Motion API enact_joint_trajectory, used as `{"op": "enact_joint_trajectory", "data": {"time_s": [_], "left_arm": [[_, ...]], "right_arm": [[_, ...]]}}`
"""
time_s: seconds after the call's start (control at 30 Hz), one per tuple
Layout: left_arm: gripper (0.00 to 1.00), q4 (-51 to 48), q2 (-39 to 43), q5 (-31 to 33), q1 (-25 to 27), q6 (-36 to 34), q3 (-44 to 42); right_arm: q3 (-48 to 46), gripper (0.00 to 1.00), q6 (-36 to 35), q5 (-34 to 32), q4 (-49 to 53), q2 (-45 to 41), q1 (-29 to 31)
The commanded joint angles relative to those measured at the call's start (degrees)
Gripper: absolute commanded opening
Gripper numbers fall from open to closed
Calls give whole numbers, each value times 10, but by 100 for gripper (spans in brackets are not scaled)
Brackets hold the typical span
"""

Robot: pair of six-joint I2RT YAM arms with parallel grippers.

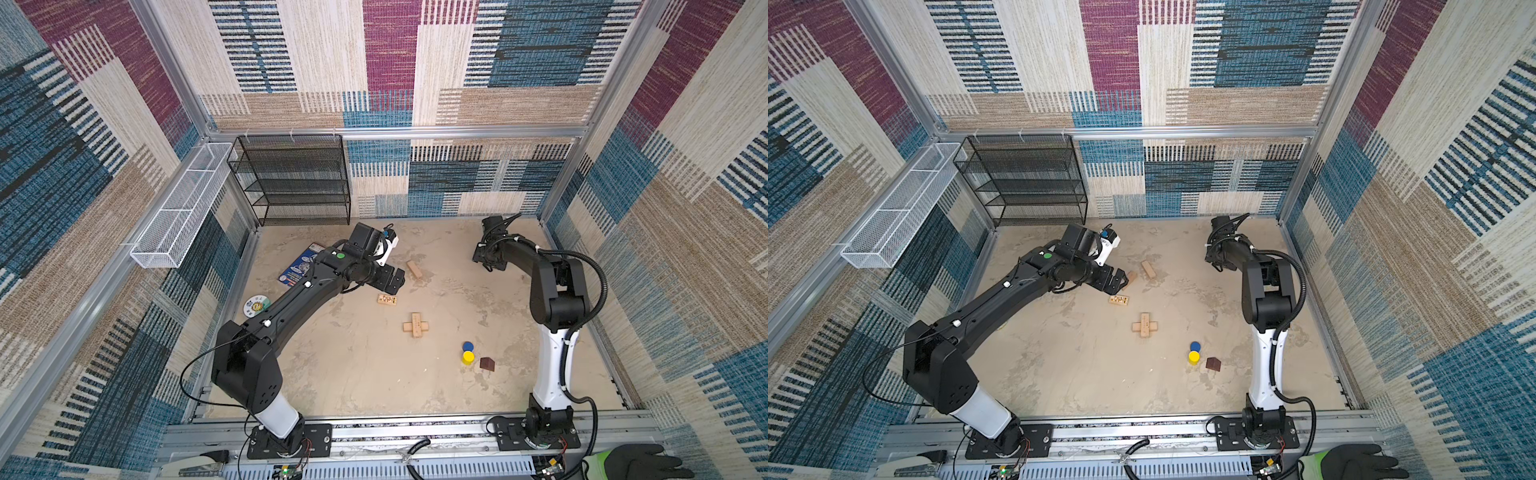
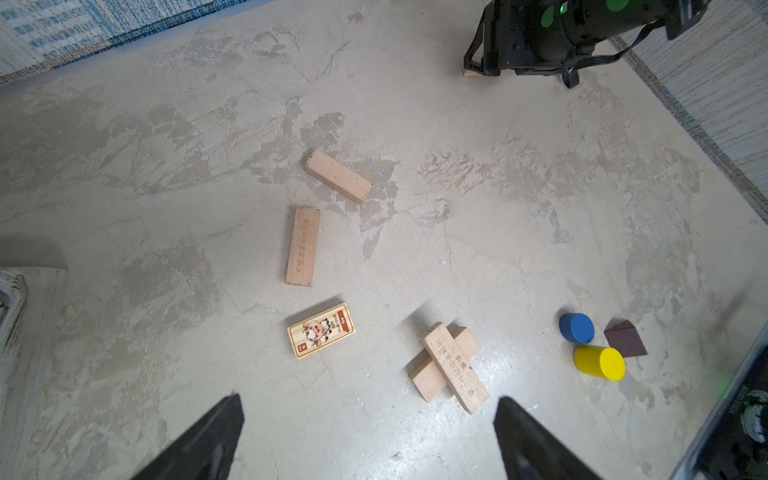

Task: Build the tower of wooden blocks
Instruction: 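Lower the right gripper over the pale block and close on it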

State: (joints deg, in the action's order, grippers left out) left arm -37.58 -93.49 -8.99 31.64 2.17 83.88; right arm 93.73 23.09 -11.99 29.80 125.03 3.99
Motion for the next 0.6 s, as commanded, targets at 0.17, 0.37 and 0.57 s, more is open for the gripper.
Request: {"op": "enact_joint_trajectory", "data": {"time_s": [0.17,0.37,0.57], "left_arm": [[99,-4,4,0,-1,3,6],[99,-4,4,1,-1,3,6],[99,-4,6,2,-1,3,6]], "right_arm": [[-3,64,-2,7,-9,-1,-1],[-6,59,-4,11,-11,-3,-1],[-7,58,-5,8,-10,-4,-3]]}}
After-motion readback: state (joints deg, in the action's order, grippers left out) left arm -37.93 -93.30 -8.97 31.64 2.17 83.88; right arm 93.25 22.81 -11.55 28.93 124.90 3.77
